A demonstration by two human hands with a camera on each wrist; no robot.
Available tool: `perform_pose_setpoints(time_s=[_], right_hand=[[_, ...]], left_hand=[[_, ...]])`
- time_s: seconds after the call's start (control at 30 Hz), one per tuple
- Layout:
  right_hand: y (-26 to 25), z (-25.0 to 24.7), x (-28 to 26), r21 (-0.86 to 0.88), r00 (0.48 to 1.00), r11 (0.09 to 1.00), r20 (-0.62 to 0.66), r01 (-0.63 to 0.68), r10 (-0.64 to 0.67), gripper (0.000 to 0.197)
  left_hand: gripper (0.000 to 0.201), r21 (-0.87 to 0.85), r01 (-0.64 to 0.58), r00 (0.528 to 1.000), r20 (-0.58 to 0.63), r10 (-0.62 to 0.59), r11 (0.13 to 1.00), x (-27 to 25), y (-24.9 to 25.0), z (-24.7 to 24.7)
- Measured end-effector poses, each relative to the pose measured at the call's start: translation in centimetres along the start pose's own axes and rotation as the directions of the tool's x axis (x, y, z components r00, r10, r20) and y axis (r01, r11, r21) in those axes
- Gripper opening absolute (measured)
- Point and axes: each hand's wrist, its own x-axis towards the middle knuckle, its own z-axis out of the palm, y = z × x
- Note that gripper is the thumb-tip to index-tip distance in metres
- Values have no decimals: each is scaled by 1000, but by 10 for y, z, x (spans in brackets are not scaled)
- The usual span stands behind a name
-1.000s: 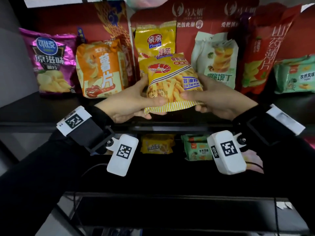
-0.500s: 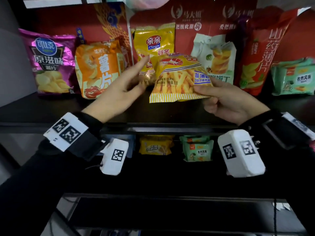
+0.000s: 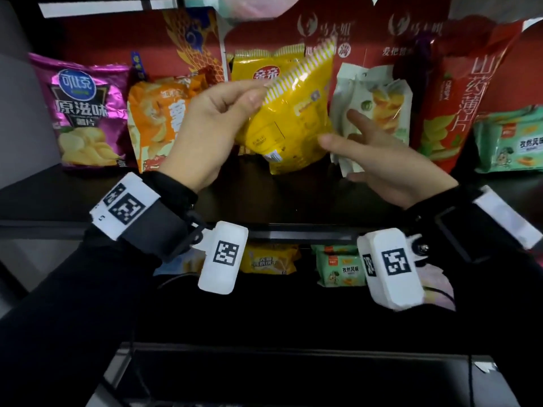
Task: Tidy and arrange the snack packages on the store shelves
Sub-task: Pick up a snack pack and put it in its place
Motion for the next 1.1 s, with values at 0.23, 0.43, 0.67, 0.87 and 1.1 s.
perform_pose_setpoints(time_s=[0.23,0.43,0.67,0.87,1.1], right_hand=[[1,18,30,407,980,911,-199,66,18,90],[3,28,41,446,956,880,-291,164,-30,26],[5,32,45,511,989,854,-146,103,-33,20],[9,25,48,537,975,835,-223,120,3,38],[10,10,50,569,977,821,-202,56,73,19]], left_hand=[[19,-504,304,916,-77,-393,808,11,-16,-25],[29,-176,436,881,-115,-458,883,1,-41,-47],[34,-158,526,797,-252,-549,836,8,-48,-52],[14,-173,549,765,-290,-575,818,8,-55,-44],[42,456,127,963,-269,1,881,-6,-37,-39]])
